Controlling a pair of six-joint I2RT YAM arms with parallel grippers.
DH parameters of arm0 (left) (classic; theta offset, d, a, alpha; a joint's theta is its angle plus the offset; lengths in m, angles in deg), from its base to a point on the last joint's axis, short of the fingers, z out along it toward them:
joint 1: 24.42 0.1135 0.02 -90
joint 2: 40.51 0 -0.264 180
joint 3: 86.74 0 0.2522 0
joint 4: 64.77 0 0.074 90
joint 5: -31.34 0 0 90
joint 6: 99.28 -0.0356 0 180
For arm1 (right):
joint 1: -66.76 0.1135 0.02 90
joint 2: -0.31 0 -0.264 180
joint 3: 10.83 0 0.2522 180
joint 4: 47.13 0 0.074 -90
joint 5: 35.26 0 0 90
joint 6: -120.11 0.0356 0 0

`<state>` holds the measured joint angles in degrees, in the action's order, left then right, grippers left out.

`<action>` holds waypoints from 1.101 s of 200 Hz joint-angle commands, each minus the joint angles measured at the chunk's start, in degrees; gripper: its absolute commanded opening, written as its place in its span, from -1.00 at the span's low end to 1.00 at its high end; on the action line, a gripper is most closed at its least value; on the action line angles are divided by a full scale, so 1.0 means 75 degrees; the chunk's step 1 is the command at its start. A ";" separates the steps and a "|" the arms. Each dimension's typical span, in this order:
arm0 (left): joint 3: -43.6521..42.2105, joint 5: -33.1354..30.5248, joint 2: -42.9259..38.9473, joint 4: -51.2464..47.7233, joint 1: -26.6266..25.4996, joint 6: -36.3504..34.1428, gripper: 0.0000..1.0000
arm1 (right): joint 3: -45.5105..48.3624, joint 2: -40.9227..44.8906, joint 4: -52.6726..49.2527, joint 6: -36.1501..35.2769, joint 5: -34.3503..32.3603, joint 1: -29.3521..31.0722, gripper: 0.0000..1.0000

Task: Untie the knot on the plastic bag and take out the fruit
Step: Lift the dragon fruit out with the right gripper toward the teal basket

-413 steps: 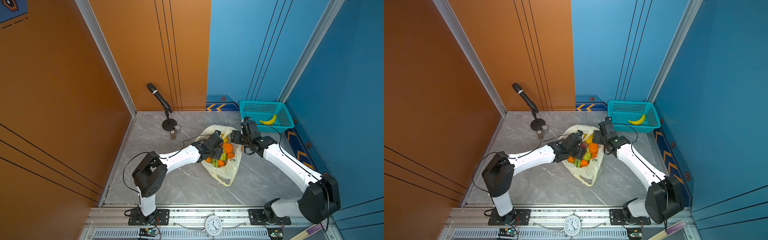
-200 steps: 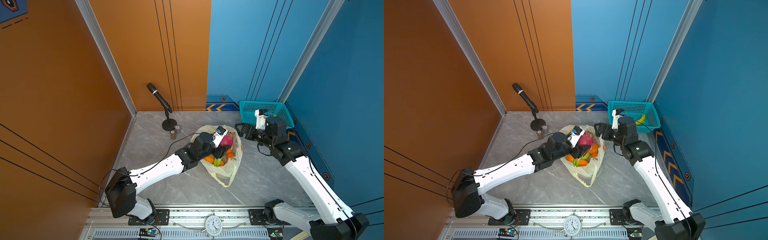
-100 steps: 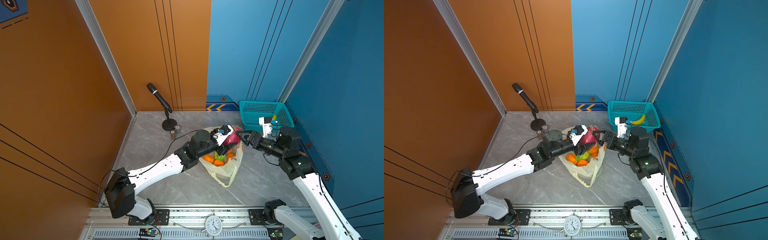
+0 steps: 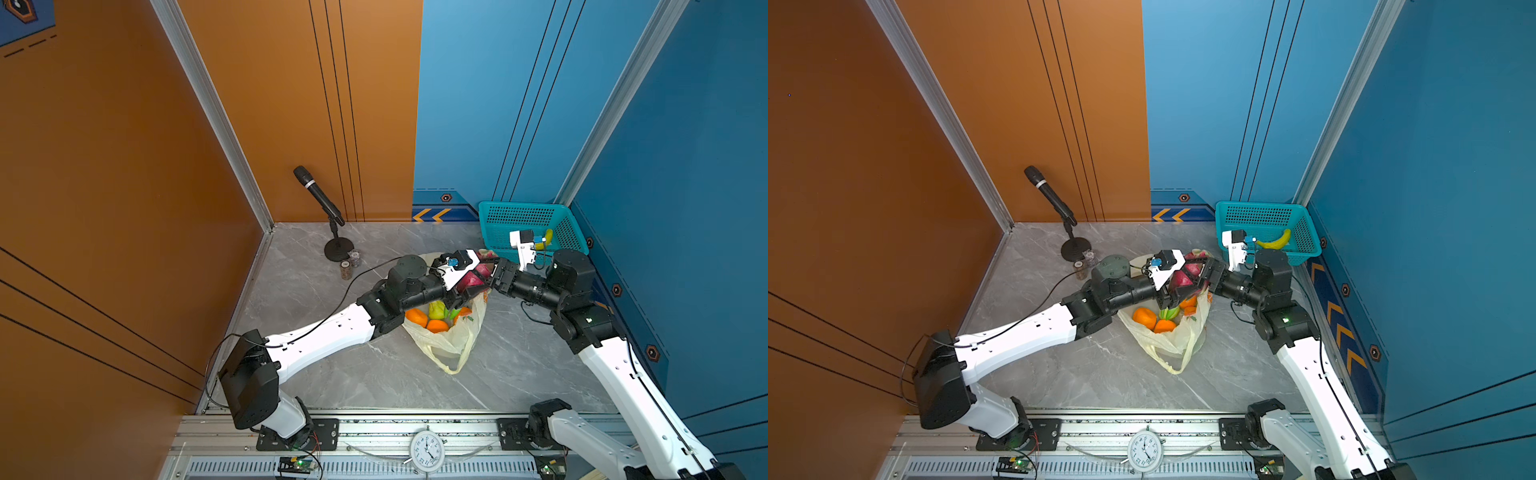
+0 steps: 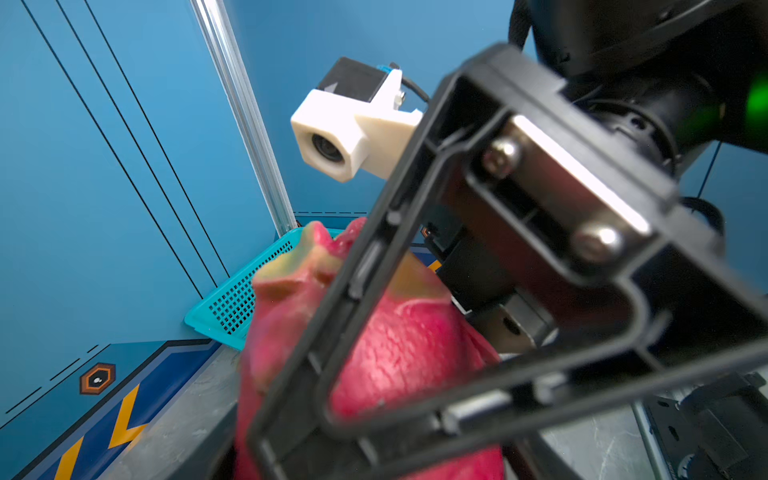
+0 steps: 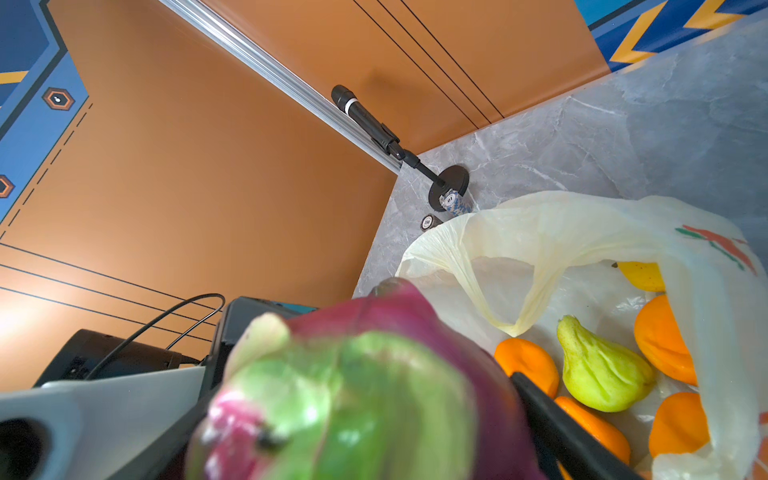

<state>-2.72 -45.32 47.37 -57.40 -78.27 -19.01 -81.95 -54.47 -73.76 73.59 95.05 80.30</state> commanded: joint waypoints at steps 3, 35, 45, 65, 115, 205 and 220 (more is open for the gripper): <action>0.0381 0.0298 0.0127 0.0263 -0.0167 -0.0186 0.10 | -0.0026 -0.0055 0.0406 0.0014 0.0053 0.0061 0.62; 0.0388 -0.0267 0.0087 0.0099 -0.0191 -0.0115 0.53 | -0.0120 -0.0044 0.0404 -0.0001 -0.0305 0.0027 0.28; 0.0319 -0.0398 0.0009 0.0061 -0.0188 -0.0137 0.76 | -0.0175 -0.0031 0.0347 -0.0032 -0.0525 -0.0012 0.23; 0.0089 -0.0663 -0.0263 0.0060 -0.0201 -0.0155 0.95 | -0.0294 -0.0057 0.0263 -0.0064 -0.0985 -0.0130 0.18; -0.0372 -0.1631 -0.1088 -0.0611 -0.0250 0.0030 0.95 | -0.0722 -0.0773 0.0914 0.0479 -0.1845 -0.0933 0.18; -0.0761 -0.2529 -0.1817 -0.1846 -0.0256 0.0791 0.95 | -0.3130 -0.4239 0.1585 0.1384 -0.3678 -0.2533 0.11; -0.0886 -0.2624 -0.1889 -0.1765 -0.0250 0.0958 0.95 | -0.3649 -0.4929 0.1513 0.1573 -0.4091 -0.2709 0.12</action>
<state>-7.66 -61.36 35.17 -69.69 -79.62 -15.32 -103.70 -85.40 -64.53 82.55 71.97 61.98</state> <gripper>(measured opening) 0.976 0.685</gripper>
